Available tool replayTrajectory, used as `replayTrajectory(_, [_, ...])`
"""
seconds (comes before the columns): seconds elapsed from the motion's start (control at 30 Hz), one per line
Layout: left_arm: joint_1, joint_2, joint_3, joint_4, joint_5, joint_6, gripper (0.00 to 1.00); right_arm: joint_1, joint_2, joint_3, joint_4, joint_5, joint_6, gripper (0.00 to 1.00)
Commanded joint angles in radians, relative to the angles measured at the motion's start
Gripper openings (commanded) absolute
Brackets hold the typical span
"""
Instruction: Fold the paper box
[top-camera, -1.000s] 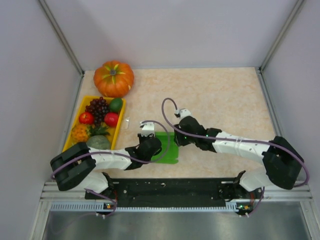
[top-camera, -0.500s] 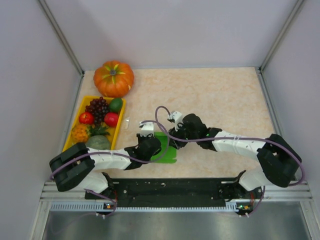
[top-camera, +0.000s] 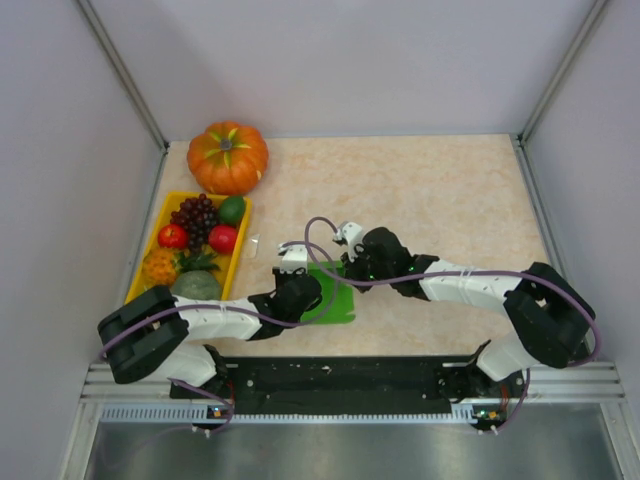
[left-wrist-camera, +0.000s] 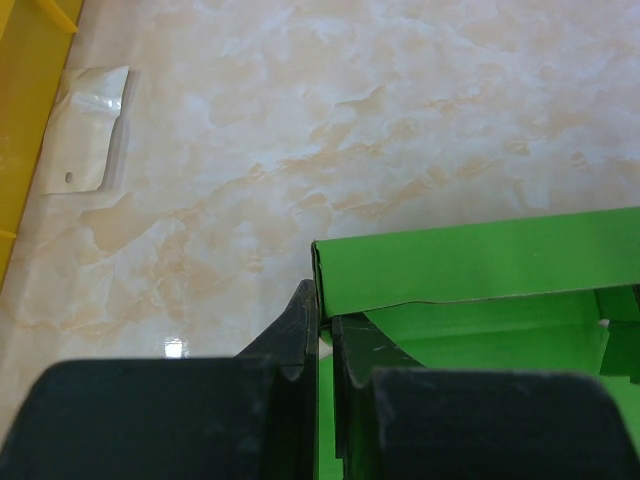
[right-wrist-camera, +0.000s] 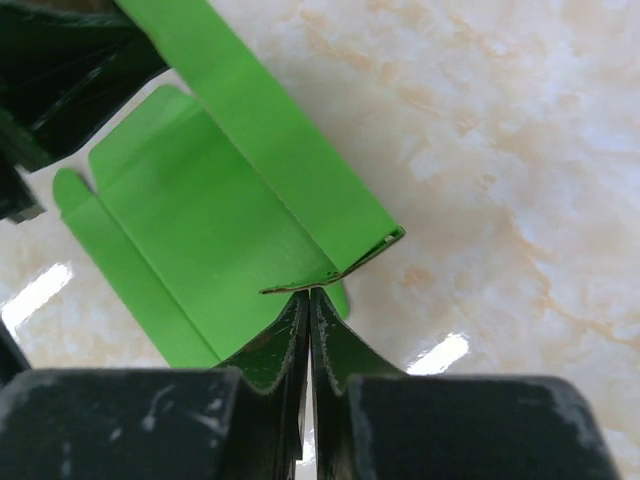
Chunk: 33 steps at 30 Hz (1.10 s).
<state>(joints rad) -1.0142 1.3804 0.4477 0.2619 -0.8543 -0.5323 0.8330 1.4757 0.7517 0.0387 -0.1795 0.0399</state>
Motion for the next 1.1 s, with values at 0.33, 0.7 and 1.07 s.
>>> replayTrajectory(0.33, [-0.009,-0.023,0.005,0.039,0.051,0.009,0.00,0.075,0.014,0.000,0.214,0.390,0.081,0.10])
replayTrajectory(0.7, [-0.009,-0.032,0.008,0.031,0.046,0.022,0.00,0.081,0.057,0.018,0.193,0.207,-0.011,0.21])
replayTrajectory(1.07, [-0.009,-0.018,0.008,0.039,0.063,0.017,0.00,0.087,-0.012,-0.081,0.253,0.129,-0.035,0.27])
